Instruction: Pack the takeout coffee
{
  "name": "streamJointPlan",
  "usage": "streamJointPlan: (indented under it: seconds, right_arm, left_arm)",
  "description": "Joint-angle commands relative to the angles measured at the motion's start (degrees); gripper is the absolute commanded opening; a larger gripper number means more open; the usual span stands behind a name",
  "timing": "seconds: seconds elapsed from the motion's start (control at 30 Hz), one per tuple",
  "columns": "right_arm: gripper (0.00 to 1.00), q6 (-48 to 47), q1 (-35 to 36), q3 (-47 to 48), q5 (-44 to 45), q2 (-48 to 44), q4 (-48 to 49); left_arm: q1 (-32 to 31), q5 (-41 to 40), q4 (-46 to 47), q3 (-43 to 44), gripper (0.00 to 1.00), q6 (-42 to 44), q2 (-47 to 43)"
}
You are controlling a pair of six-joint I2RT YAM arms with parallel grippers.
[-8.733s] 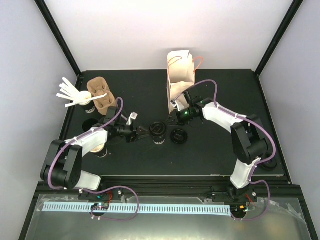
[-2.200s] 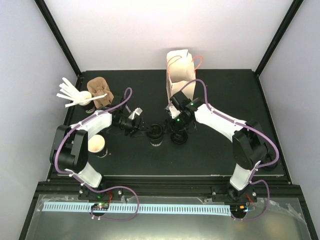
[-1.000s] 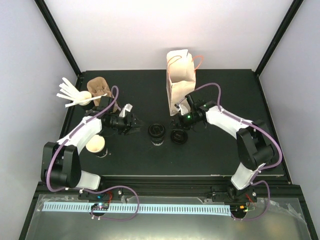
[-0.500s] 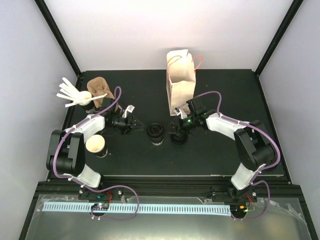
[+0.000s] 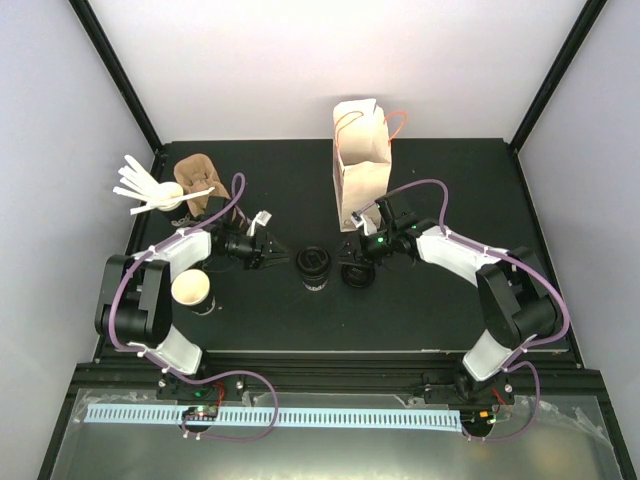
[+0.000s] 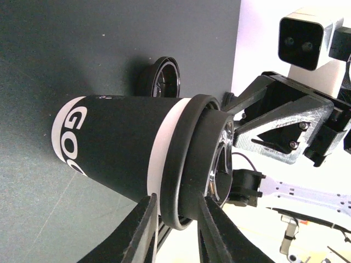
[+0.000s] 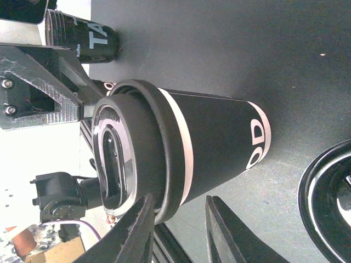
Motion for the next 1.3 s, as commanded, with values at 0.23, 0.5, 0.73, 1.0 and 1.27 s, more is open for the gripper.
streamJointPlan:
  seconds: [0.23,0.5,0.73,1.0,1.27]
  right_arm:
    - [0.28,-0.4,0.0,-0.8,-4.6,0.5,2.9]
    - [0.22,-1.7,0.0,0.0,-4.4,2.6,1.2]
    - [0.22,-2.0,0.0,1.4,-4.4,3.9,1.0]
    - [0.22,-2.0,-0.1,1.6,-4.7,3.5,1.4]
    - [0.23,-1.8,0.0,1.7,-6.0,3.7,2.4]
  left_arm:
    - [-1.6,2.6,0.5,1.3,0.22,2.0,2.9]
    - [-2.2,2.4,0.7,1.2,0.21,1.9,3.5]
    - [-2.4,2.4,0.7,1.6,0.20,1.9,3.7]
    - [-2.4,2.2,0.5,1.5,0.14,2.0,4.0]
    - [-2.4,2.3,0.7,1.6,0.11,1.9,3.9]
